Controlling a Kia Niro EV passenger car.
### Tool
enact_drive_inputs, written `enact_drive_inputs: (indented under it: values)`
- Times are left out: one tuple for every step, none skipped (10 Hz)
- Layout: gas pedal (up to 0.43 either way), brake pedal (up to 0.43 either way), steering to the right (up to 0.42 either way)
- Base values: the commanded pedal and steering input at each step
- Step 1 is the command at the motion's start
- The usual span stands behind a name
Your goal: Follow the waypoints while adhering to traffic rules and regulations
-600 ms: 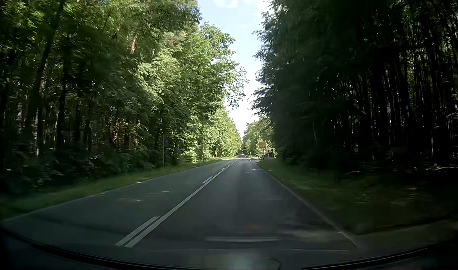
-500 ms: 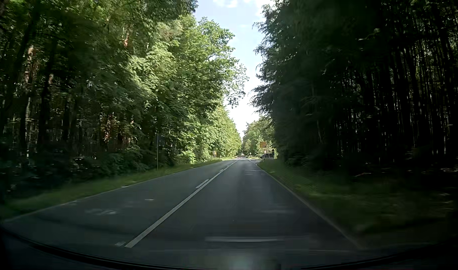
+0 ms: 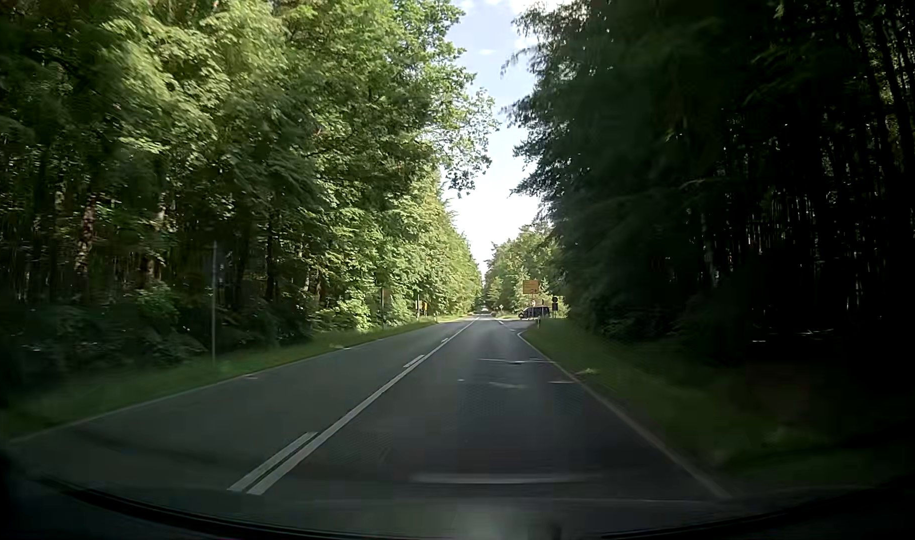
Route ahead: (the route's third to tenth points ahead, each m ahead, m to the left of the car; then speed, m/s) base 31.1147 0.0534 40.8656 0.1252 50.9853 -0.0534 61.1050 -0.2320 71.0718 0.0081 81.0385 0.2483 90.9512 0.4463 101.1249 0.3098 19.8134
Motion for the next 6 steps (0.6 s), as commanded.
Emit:
enact_drive_inputs:
  values:
    - [0.02,0.03,0.0]
    - [0.02,0.03,0.0]
    - [0.02,0.03,0.0]
    - [0.02,0.03,0.0]
    - [0.02,0.03,0.0]
    - [0.02,0.03,0.0]
